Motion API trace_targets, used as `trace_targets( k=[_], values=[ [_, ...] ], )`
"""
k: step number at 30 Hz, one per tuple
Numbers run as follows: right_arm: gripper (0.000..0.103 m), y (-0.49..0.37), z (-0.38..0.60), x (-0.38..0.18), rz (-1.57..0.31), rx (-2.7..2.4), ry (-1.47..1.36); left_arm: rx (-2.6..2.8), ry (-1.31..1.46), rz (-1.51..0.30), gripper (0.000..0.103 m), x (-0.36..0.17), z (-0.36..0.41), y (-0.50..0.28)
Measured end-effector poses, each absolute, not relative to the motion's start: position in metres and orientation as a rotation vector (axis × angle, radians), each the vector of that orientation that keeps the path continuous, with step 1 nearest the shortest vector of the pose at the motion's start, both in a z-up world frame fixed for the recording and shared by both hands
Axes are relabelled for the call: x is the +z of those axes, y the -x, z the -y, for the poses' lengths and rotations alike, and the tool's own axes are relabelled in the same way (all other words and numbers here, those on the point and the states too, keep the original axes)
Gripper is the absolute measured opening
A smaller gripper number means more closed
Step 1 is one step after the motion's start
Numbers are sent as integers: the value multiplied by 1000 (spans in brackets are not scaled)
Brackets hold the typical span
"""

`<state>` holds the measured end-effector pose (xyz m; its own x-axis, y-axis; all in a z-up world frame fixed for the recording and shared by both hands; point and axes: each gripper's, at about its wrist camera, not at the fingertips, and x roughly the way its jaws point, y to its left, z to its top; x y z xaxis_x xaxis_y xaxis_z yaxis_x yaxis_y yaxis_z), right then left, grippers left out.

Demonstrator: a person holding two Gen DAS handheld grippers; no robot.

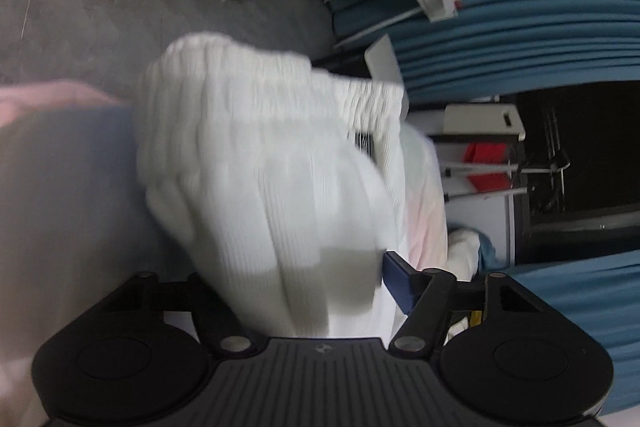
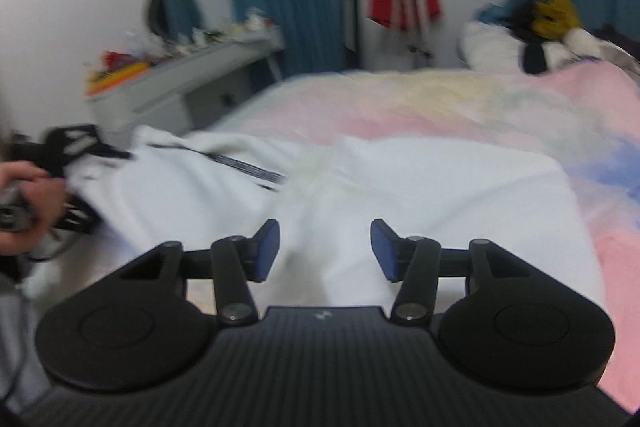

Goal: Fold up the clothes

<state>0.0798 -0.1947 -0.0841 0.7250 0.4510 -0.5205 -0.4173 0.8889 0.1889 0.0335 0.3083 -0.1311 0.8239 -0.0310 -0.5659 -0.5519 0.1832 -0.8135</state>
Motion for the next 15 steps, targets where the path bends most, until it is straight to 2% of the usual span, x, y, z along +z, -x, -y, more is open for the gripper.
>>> trace_targets(
  k=[3, 5, 7, 10, 15],
  values=[
    [52, -97, 183, -110, -702, 418, 1, 392, 1301, -513, 55, -129, -313, -42],
    [52, -101, 175, -121, -722, 405, 47, 387, 1258, -499, 48, -123, -309, -44],
    [54, -99, 171, -122, -715, 401, 76, 376, 1231, -476, 34, -116, -306, -46],
    [54, -98, 175, -118, -719, 405, 47, 365, 1124, -451, 23, -96, -294, -42],
    [53, -99, 186, -108, -724, 402, -27, 284, 893, -369, 19, -41, -249, -47]
  ],
)
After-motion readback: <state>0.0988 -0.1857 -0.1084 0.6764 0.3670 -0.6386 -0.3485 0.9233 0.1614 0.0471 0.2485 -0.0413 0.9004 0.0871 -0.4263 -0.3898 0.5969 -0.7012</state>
